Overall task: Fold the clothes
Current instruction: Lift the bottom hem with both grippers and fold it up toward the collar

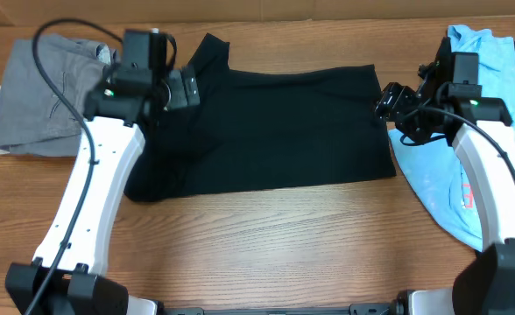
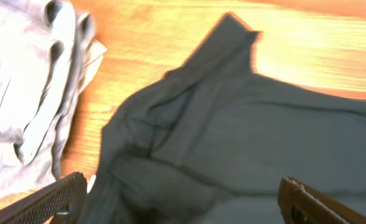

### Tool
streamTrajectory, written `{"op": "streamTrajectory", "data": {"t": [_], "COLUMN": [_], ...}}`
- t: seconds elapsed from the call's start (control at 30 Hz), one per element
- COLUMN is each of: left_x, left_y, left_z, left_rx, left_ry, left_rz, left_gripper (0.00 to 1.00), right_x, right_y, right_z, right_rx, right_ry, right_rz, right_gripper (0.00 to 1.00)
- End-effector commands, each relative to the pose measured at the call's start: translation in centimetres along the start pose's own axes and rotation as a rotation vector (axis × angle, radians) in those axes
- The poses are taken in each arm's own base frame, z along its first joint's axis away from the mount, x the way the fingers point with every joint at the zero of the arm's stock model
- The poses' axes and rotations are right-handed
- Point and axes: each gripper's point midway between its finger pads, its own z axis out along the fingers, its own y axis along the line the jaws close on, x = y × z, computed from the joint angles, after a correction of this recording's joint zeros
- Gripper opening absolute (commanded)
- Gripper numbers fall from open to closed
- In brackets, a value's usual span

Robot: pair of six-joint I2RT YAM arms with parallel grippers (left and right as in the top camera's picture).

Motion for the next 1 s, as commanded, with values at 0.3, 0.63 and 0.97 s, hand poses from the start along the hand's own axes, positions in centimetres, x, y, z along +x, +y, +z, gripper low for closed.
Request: {"op": "streamTrajectory", "data": {"t": [0.3, 0.63, 0.97], "left_x": [-3.5, -8.4, -13.9], "left_y": [-3.2, -5.0, -7.8], "left_z": [-6.1, -3.4, 12.0], "left_rx": [0.194, 0.198, 0.146], "left_ry": [-0.042, -0.062, -0.172], "left_rz": [0.126, 0.138, 0.148], "left_gripper": [1.00, 1.00, 1.00], "right_x": [-1.8, -7.6, -6.5], "right_y": [6.3, 9.8, 8.2], "right_z": [-6.6, -12.0, -5.9], "right_rx": [-0.063, -0.034, 0.036], "right_ry": [-0.090, -0.307, -0.137], "right_rz": [-0.189, -0.306, -0.365], "right_gripper": [0.80, 0.80, 0.86]}}
